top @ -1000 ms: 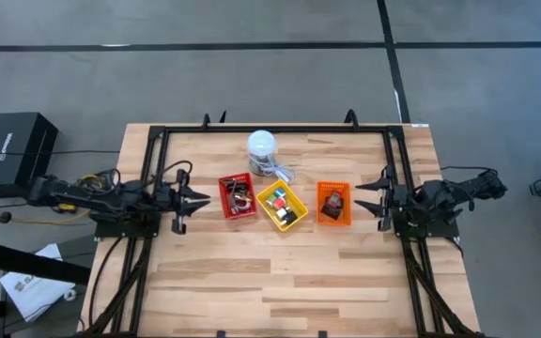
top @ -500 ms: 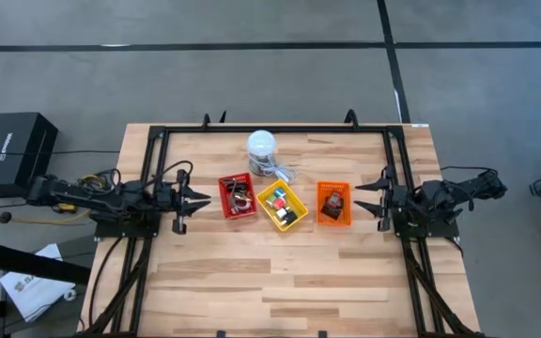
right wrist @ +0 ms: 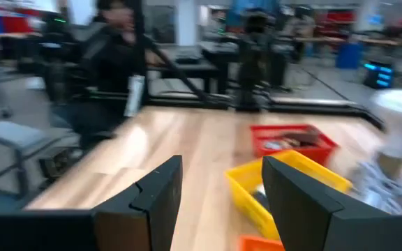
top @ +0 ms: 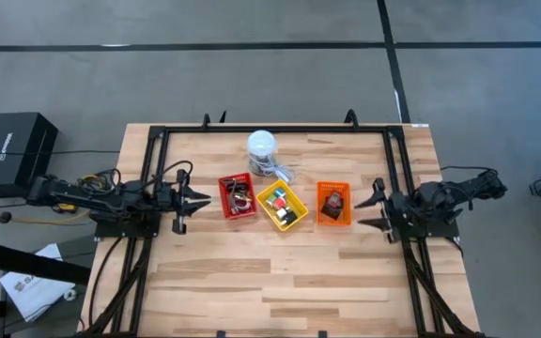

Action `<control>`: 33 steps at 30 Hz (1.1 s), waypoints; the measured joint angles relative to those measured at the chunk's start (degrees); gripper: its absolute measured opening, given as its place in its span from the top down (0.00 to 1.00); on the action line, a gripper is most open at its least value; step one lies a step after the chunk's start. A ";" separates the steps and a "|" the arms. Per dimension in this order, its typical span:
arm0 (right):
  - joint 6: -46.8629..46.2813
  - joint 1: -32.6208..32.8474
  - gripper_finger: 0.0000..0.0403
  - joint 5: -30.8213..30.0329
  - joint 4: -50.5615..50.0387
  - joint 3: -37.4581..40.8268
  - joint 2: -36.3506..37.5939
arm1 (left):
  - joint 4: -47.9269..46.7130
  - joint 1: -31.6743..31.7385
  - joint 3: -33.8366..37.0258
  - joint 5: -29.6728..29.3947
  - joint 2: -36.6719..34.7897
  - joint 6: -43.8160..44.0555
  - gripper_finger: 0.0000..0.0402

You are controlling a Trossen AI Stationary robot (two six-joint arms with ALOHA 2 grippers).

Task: Pick & Place Office items
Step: Return to Home Position

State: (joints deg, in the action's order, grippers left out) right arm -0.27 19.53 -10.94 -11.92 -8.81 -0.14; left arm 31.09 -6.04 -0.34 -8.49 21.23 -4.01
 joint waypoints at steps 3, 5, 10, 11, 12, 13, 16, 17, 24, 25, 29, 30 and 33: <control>0.68 -0.02 0.53 3.35 0.87 -0.01 0.00 | 0.02 0.02 0.00 0.02 0.00 -0.02 0.86; 0.53 -0.04 0.53 3.59 1.02 0.21 -0.02 | 0.04 0.01 0.00 0.00 0.00 -0.01 0.86; 0.26 -0.04 0.53 3.59 3.39 4.01 0.00 | 0.09 0.00 0.00 0.00 0.00 -0.01 0.86; 0.26 -0.04 0.53 3.59 4.24 4.00 0.02 | 0.10 0.01 0.00 0.00 0.00 0.00 0.86; 0.26 -0.04 0.53 3.60 4.91 3.85 0.00 | 0.10 0.01 0.00 0.02 0.00 -0.01 0.86; 0.20 -0.04 0.53 3.66 5.11 3.79 0.00 | 0.11 0.02 0.00 0.00 0.00 0.00 0.86; -0.91 -0.04 0.53 5.19 4.60 3.88 0.00 | 0.12 0.02 0.00 0.00 0.00 0.00 0.86; -1.21 -0.04 0.53 5.62 4.91 3.88 0.00 | 0.11 0.02 0.00 0.00 0.00 0.00 0.86; -1.73 -0.04 0.53 6.49 4.73 3.88 0.00 | 0.11 0.02 0.00 0.01 -0.01 0.00 0.86; -1.72 -0.04 0.53 6.49 4.64 3.92 0.00 | 0.11 0.01 0.00 0.02 0.00 -0.01 0.86; -1.76 -0.04 0.53 6.82 6.91 6.01 -0.06 | 0.11 0.02 0.00 0.02 0.00 0.00 0.85; -1.47 -0.04 0.53 7.00 7.85 6.25 -0.16 | 0.11 0.01 0.00 0.02 -0.02 0.00 0.85; -1.28 -0.04 0.53 7.06 7.80 6.33 -0.18 | 0.17 0.02 0.00 0.02 -0.02 -0.01 0.86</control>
State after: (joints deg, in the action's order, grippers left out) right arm -1.55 19.49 -3.88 -4.12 -2.48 -0.32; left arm 31.27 -6.02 -0.34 -8.47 21.21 -4.02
